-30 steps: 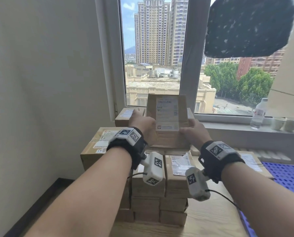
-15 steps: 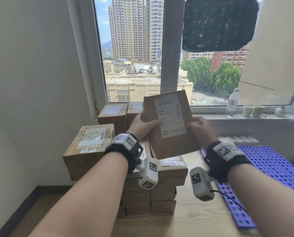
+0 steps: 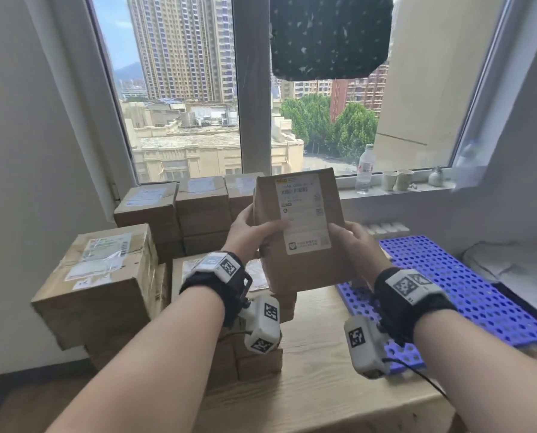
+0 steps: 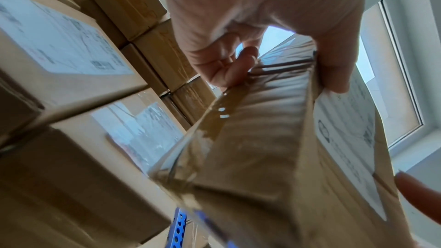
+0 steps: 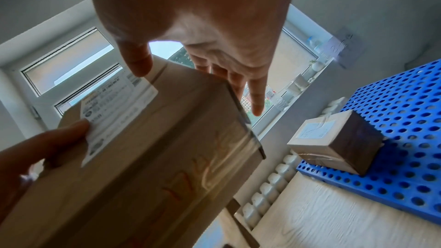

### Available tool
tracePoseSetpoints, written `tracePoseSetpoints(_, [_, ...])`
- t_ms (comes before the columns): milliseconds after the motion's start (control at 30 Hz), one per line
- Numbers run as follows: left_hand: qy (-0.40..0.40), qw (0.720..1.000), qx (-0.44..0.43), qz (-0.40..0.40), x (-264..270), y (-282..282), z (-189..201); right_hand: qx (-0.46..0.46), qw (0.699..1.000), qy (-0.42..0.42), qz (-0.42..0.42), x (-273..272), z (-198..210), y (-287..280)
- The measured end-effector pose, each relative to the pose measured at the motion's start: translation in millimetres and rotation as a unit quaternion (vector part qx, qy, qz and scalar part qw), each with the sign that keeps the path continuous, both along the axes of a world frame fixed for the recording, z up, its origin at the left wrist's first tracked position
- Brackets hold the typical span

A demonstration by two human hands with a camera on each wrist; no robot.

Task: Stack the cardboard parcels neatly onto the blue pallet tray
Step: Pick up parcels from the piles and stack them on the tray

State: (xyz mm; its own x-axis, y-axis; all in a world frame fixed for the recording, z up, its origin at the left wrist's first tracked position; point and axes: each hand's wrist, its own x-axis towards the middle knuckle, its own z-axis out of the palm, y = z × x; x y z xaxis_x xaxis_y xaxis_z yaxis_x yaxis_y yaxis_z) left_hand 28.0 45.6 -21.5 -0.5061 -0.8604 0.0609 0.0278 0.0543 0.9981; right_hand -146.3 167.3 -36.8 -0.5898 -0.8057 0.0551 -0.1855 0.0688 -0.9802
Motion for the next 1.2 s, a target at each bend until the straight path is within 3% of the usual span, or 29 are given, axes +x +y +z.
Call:
tracePoseSetpoints(200, [0.012, 0.999, 0.004, -0.031, -63.0, 16.1, 3.4, -0.009, 1.000, -0.014, 0.018, -62.0, -2.9, 21.5])
tracePoseSetpoints(700, [-0.008, 0.997, 0.053, -0.063, -280.4, 83.5, -25.0, 0.000, 0.999, -0.050, 0.019, -274.6, -28.9, 85.6])
tracePoseSetpoints(1200, [-0.069, 0.989, 0.090, -0.098, -387.4, 94.0, -78.3, 0.053, 0.991, -0.122, 0.003, -376.3, -90.4, 95.4])
